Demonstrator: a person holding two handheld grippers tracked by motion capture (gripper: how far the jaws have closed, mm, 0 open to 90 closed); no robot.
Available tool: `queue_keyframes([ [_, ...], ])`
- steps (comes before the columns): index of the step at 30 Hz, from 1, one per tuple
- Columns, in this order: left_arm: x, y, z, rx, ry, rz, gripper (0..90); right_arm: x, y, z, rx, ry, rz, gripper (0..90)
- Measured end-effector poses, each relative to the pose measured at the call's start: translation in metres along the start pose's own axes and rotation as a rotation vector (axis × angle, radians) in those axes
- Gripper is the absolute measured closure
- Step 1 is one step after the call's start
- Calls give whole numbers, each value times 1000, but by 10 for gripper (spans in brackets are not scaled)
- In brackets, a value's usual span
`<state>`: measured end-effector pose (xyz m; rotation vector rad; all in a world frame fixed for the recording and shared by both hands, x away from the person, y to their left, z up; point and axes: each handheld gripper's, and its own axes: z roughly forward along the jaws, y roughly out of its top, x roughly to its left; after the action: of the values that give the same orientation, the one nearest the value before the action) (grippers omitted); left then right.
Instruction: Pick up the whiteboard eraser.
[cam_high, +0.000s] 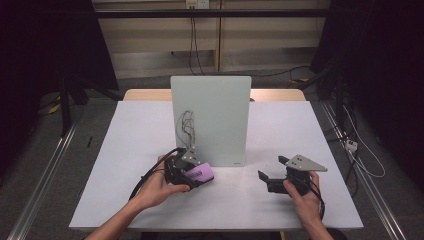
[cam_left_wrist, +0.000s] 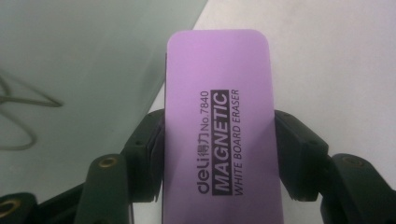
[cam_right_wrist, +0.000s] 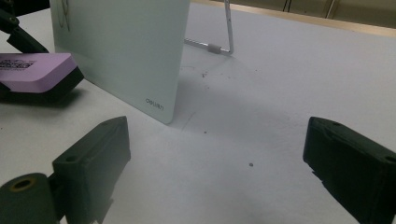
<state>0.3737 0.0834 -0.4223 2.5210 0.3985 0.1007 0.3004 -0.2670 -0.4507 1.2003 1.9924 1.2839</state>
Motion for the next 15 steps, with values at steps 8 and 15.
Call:
queue_keyframes([
  [8,3,-6,-10,-85,4,-26,410,0,2,5,3,6,6,75],
  [15,7,-11,-23,-170,30,-35,410,2,2,5,7,11,-1,75],
])
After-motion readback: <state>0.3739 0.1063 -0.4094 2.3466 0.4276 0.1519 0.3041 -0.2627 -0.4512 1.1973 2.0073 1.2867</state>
